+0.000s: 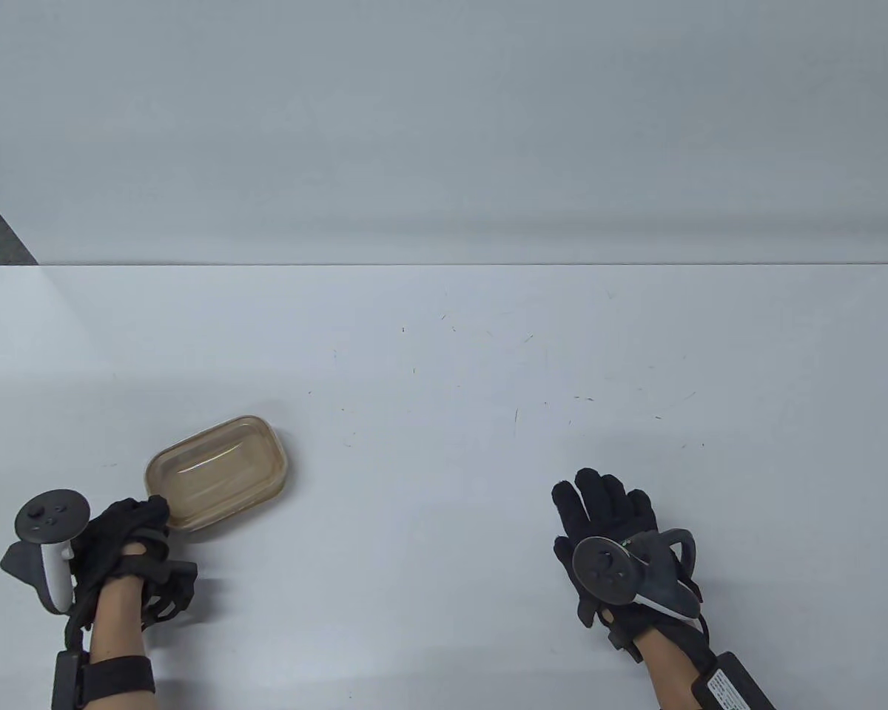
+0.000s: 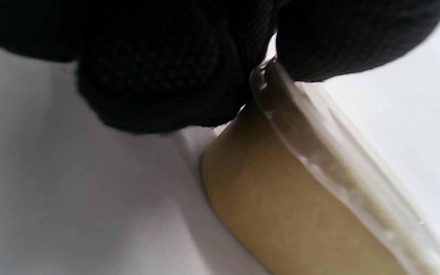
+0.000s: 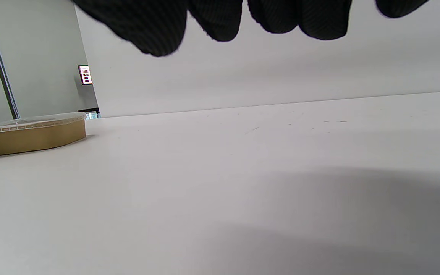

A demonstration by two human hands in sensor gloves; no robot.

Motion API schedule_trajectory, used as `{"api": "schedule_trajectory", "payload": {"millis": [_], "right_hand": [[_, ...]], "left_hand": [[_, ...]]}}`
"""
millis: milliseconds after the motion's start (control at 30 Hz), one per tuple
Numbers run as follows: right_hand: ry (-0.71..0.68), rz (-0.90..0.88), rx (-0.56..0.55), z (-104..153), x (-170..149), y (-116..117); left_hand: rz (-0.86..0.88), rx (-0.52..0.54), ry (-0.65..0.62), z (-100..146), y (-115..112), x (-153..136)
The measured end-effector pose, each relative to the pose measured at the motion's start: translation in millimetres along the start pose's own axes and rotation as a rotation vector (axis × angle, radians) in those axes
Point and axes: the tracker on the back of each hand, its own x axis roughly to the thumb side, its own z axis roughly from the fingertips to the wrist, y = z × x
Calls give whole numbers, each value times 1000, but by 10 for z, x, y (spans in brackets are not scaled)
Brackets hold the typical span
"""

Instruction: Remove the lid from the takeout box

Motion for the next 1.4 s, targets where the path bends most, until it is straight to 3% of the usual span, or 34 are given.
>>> {"api": "schedule_trajectory", "payload": {"millis": [167, 300, 433, 600, 767, 967, 1200, 1400], "right_hand": [[2, 1, -10, -16, -17, -44], [21, -16, -24, 10, -77, -83], [45, -33, -34, 26, -147, -116], [65, -33, -47, 43, -201, -152], [76, -52, -55, 60, -246, -178], [69, -57, -39, 45, -239, -154], [62, -32, -14, 27, -209, -108], [72, -35, -8, 36, -218, -110]], "left_hand": [[192, 1, -104, 219, 94, 302], [292, -65, -168, 400, -64, 815], [232, -198, -264, 664, -455, 1400], [151, -349, -350, 1009, -1109, 1816], [82, -432, -354, 1176, -1690, 1786], [-6, -430, -332, 1163, -2010, 1492], [-70, -455, -321, 1140, -2128, 1347], [-27, -515, -260, 1131, -1980, 1332]]}}
